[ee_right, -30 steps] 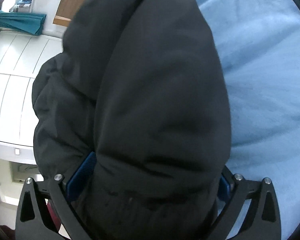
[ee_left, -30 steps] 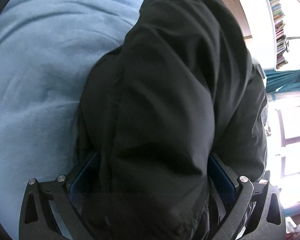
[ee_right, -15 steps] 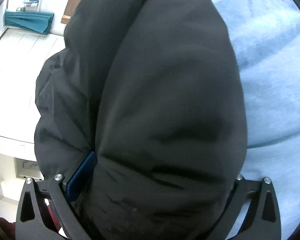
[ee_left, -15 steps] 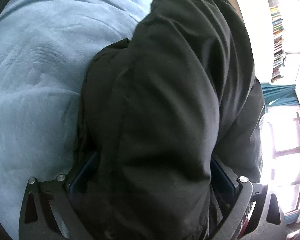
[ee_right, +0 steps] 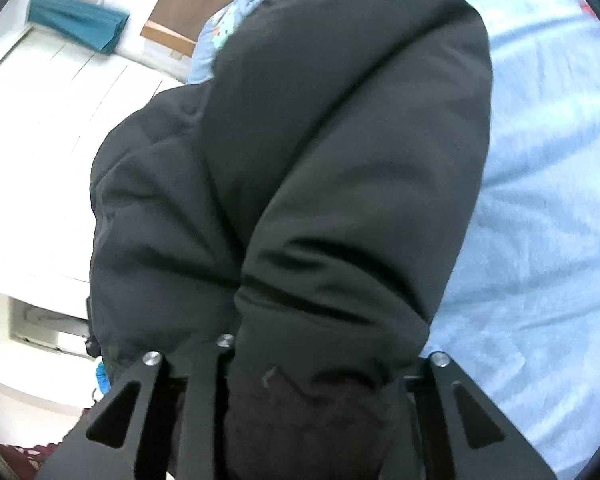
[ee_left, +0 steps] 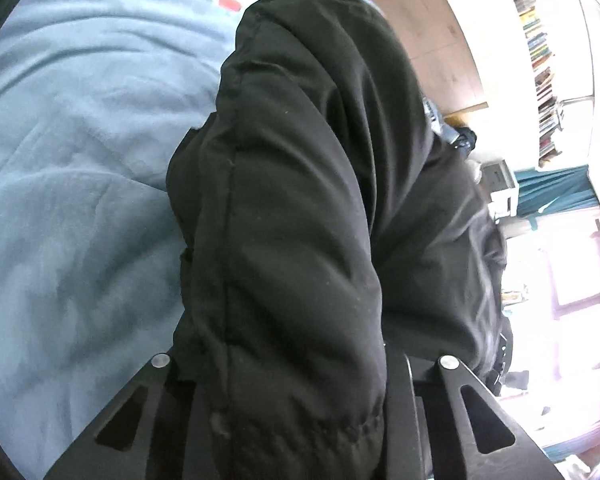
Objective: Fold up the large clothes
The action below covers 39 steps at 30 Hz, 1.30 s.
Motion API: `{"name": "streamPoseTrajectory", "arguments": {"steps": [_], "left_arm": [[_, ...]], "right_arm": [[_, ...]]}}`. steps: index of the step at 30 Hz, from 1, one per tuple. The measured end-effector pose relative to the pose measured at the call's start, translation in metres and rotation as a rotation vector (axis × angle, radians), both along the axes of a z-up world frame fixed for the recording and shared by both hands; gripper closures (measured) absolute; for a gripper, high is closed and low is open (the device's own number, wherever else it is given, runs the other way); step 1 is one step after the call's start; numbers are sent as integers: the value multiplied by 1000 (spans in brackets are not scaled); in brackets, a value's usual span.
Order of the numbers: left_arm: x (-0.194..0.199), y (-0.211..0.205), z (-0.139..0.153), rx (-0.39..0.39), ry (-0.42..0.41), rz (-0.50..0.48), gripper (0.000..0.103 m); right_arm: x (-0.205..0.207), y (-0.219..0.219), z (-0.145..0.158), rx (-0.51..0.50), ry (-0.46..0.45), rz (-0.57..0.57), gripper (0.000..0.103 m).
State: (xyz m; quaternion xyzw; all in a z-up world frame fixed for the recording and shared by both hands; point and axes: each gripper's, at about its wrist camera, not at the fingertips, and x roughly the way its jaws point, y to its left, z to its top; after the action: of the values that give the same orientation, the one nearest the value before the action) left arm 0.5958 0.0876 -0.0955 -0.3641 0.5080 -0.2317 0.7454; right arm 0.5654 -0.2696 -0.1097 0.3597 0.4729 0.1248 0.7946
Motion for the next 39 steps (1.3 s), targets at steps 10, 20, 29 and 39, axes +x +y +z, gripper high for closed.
{"name": "streamPoseTrajectory", "arguments": {"steps": [10,20,29,39], "left_arm": [[-17,-10,89,-85,-154,7,86],[-64,19,130,-121,-229,-24,86],[-108,33,36,30,-114,-32,86],[-122,53,13,158,-170,-20,52]], "right_arm": [[-30,77,92,-43,-125,19,89],[-119,127,174,-12,-224,6,91],[-190,82,120,-3,-137,-47,91],[-233,-30,74,-105,-134,-156,45]]}}
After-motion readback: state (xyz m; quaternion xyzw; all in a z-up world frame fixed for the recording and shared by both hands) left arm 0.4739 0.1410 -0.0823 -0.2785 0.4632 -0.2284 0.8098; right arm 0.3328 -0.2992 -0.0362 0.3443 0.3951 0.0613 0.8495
